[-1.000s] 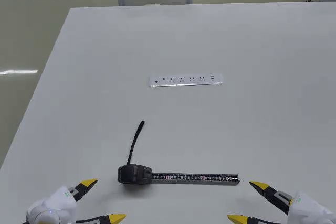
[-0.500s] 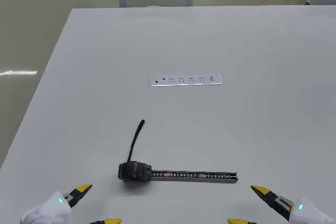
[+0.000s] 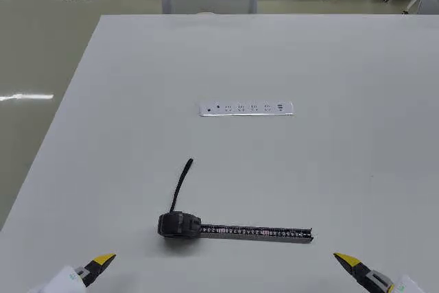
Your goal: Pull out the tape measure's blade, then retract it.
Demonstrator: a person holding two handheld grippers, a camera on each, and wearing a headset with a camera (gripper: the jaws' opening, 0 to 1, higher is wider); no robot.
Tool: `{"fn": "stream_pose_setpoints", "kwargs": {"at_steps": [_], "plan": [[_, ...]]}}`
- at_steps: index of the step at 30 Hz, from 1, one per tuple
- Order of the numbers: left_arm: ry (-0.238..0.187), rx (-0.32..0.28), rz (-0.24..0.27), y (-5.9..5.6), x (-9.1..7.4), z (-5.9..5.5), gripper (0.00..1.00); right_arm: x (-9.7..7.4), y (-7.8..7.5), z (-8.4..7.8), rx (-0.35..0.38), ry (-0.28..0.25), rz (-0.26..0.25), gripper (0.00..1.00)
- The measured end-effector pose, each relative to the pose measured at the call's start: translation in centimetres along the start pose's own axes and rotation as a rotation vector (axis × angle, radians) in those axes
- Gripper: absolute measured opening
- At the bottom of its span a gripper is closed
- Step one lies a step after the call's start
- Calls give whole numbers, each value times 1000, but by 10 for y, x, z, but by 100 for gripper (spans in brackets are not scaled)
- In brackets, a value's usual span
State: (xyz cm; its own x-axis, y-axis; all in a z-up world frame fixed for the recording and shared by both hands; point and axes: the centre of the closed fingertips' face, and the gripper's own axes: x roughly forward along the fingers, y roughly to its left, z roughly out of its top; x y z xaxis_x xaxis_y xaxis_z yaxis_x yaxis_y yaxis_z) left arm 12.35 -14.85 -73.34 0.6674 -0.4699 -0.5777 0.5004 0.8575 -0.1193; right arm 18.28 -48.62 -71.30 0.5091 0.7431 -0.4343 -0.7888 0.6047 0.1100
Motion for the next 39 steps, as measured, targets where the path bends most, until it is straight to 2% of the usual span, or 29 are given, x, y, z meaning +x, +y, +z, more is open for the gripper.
{"fn": "stream_pose_setpoints", "kwargs": {"at_steps": [3,7,25,39], "plan": [[-5,-14,0,-1,-5,-5,74,-3,2,-1,7,-8,-5,71],[-28,-26,-4,-4,-10,-4,74,-8,5,1,21,-31,-10,71],[-39,-23,13,-9,-23,-9,74,-23,11,-4,25,-44,-33,71],[-48,-34,39,-1,-31,-13,73,-31,12,-4,40,-66,-51,71]]}}
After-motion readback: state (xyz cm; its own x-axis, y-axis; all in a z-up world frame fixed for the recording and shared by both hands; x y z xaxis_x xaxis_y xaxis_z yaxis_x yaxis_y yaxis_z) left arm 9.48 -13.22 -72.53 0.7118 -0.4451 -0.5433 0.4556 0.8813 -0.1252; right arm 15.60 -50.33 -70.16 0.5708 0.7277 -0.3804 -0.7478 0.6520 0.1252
